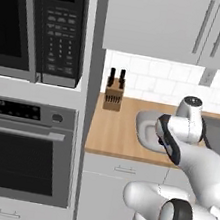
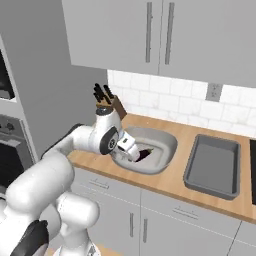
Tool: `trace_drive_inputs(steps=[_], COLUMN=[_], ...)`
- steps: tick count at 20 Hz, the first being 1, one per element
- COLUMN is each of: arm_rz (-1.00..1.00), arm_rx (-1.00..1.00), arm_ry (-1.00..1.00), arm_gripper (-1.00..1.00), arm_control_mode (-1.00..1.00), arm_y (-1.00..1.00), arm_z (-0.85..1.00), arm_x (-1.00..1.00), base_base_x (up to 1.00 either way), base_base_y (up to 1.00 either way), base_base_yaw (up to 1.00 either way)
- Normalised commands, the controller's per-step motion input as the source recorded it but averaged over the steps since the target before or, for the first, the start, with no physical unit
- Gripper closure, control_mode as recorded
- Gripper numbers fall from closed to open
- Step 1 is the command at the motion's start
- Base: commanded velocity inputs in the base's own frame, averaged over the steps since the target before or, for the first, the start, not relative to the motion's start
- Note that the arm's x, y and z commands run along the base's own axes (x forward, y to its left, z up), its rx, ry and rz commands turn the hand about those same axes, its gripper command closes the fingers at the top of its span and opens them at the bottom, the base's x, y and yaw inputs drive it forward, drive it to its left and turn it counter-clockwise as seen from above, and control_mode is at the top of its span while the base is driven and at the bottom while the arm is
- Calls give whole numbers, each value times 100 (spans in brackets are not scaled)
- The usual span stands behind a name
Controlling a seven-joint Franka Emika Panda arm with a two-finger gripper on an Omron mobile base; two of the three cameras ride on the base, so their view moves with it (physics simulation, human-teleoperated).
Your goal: Place one eggplant and one chicken drumstick in each tupperware on the nearby counter, to pack two identical lunches.
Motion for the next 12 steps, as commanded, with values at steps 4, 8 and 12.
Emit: trace_drive_inputs(steps=[4,8,12], arm_rz=[0,0,0], arm_rx=[0,0,0], arm_ry=[0,0,0], arm_gripper=[-100,-100,-100], arm_control_mode=[100,100,100], arm_y=[0,0,0], arm_z=[0,0,0], arm_x=[0,0,0], base_base_x=[-100,-47,-6], base_base_y=[56,52,68], base_base_yaw=[37,76,85])
